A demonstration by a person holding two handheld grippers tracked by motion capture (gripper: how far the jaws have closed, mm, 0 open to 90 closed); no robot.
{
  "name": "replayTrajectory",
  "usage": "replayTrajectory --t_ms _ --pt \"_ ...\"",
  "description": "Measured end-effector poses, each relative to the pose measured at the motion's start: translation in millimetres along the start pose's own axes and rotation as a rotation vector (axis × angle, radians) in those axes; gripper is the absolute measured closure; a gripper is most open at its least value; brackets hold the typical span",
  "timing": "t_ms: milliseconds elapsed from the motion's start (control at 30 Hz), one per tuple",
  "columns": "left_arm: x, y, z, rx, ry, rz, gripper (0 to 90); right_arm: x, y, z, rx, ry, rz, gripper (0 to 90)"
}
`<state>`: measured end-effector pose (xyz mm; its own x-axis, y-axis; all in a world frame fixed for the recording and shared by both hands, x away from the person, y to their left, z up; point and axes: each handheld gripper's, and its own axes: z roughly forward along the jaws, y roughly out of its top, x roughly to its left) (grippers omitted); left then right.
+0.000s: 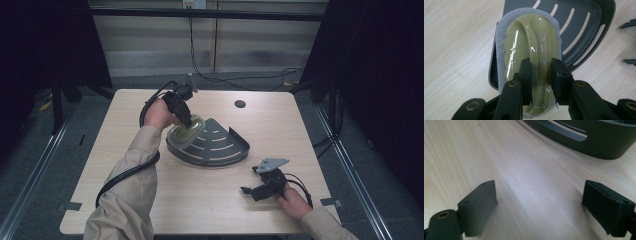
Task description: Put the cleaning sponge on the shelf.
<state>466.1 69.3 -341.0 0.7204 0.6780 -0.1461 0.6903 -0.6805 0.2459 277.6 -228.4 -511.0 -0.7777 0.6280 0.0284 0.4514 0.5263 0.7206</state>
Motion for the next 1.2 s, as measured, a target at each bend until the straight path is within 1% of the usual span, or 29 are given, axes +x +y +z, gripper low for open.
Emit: replayTrajectory --t_ms 33,133,167,367,467,667,767,800,1000,1100,1167,1200 --pt "0.7 0.9 -0.3 0.007 -0.003 0.007 72.3 0.0 0.0 0.0 0.0 0.0 0.0 11.9" --pt "0.0 3.1 0.3 0.005 0.003 0.001 72.3 0.0 0.0 0.0 0.0 0.0 0.0 11.9" --pt "0.2 4.1 0.5 0.009 -0.001 0.008 72.3 0.0 0.0 0.0 0.0 0.0 0.0 11.9" --pt "-1.5 9.4 3.9 0.016 0.002 0.015 72.3 0.0 0.0 0.0 0.0 0.0 0.0 12.0" --pt "-3.1 11.8 6.9 0.017 0.005 0.012 72.3 0.0 0.0 0.0 0.0 0.0 0.0 12.0" --pt "-3.1 14.8 15.5 0.02 0.005 0.027 72.3 0.0 0.0 0.0 0.0 0.0 0.0 11.9" --pt "-2.3 14.6 21.1 0.023 0.004 0.024 72.3 0.0 0.0 0.0 0.0 0.0 0.0 12.0" --pt "-1.7 14.7 22.5 0.027 0.002 0.029 72.3 0.0 0.0 0.0 0.0 0.0 0.0 12.0" --pt "1.9 14.8 32.9 0.035 -0.008 0.028 72.3 0.0 0.0 0.0 -0.001 0.0 -0.001 12.0" --pt "3.5 13.7 38.0 0.038 -0.008 0.017 72.3 0.0 0.0 0.0 0.0 0.0 -0.001 12.0" --pt "6.3 13.3 40.9 0.038 -0.008 0.023 72.3 0.0 0.0 0.0 -0.001 0.0 -0.001 12.0" --pt "6.6 13.0 41.8 0.037 -0.004 0.019 72.3 -0.1 0.0 0.0 -0.001 0.0 -0.001 12.0"
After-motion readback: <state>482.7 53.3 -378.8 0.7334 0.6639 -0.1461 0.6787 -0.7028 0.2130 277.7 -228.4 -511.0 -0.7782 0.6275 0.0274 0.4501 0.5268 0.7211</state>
